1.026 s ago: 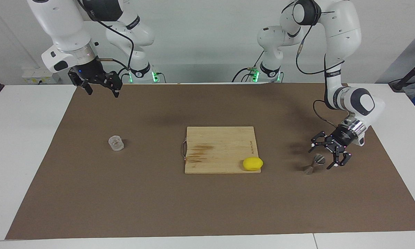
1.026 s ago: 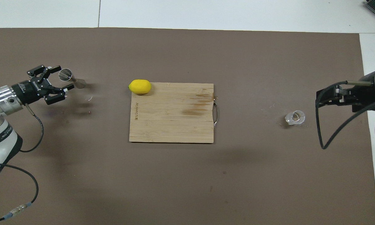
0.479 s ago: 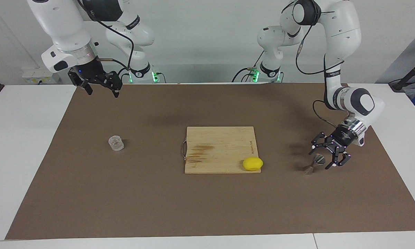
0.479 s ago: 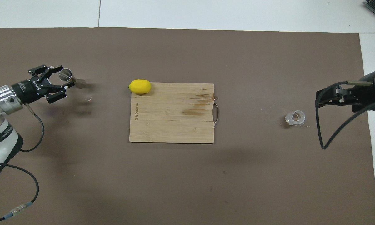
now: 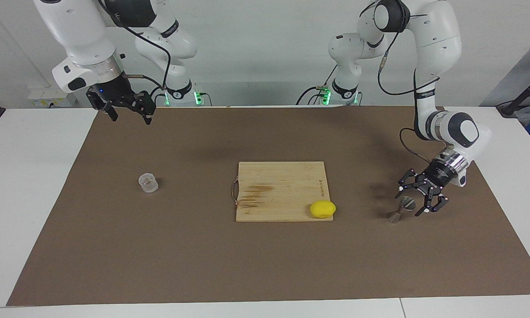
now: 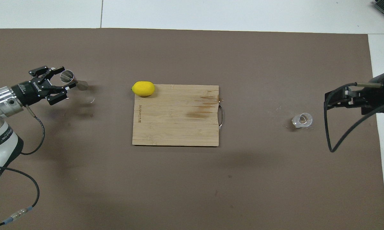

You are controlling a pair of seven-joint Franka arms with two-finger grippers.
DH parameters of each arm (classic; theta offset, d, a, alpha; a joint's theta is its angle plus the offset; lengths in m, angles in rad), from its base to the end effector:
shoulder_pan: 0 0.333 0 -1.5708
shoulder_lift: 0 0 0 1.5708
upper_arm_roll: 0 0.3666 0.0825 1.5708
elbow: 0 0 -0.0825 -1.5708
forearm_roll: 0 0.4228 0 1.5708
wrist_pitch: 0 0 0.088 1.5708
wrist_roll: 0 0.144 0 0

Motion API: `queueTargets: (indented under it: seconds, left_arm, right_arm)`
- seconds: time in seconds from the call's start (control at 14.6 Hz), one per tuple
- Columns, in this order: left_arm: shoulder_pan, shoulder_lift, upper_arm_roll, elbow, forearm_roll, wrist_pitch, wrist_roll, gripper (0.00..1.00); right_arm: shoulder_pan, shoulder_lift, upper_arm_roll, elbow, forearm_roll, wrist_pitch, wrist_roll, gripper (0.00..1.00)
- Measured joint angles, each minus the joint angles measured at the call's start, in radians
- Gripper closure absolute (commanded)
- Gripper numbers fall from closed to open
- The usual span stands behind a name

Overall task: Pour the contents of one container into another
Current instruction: 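Carry the metal cup toward the board while the right gripper grasps the glass cup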

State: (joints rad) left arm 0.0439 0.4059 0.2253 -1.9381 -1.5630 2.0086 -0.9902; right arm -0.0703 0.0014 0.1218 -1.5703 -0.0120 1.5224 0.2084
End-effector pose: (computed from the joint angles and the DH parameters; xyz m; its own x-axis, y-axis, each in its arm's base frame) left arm 0.6823 0.0818 0.3003 -0.2916 0.2571 -0.9213 0.8095 0.5795 -0.0945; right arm 0.5860 0.0284 0.6335 0.9866 -0.1569 -0.0458 -0.1560 -0.9875 0.0218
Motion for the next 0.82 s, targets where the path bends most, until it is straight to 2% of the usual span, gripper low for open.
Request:
queueTargets:
  seconds: [0.14,0.21,0.27,0.34,0.48,0.82]
  left_arm:
    - [0.001,0.0,0.001,0.0,0.0,0.0,0.001,0.23]
    - [0.001,0.0,0.001,0.0,0.0,0.0,0.001,0.27]
    - [0.002,0.0,0.001,0.0,0.0,0.0,0.001,0.36]
    - [0.002,0.0,0.002,0.0,0.0,0.0,0.001,0.54]
    - [0.002,0.0,0.002,0.0,0.0,0.0,0.002,0.98]
    - [0.002,0.0,0.0,0.011,-0.001,-0.002,0.004,1.0]
  right_arm:
    - [-0.01,0.0,-0.001,0.0,0.0,0.001,0.001,0.0]
    - [-0.013,0.0,-0.001,0.0,0.0,0.002,0.01,0.0]
    - [-0.015,0.0,-0.001,0.0,0.0,0.004,0.037,0.0]
    - [-0.015,0.0,-0.001,0.0,0.0,0.005,0.073,0.0]
    - [-0.014,0.0,0.0,0.0,0.0,0.005,0.144,0.0]
    - [-0.014,0.0,0.0,-0.001,0.038,0.006,0.443,0.0]
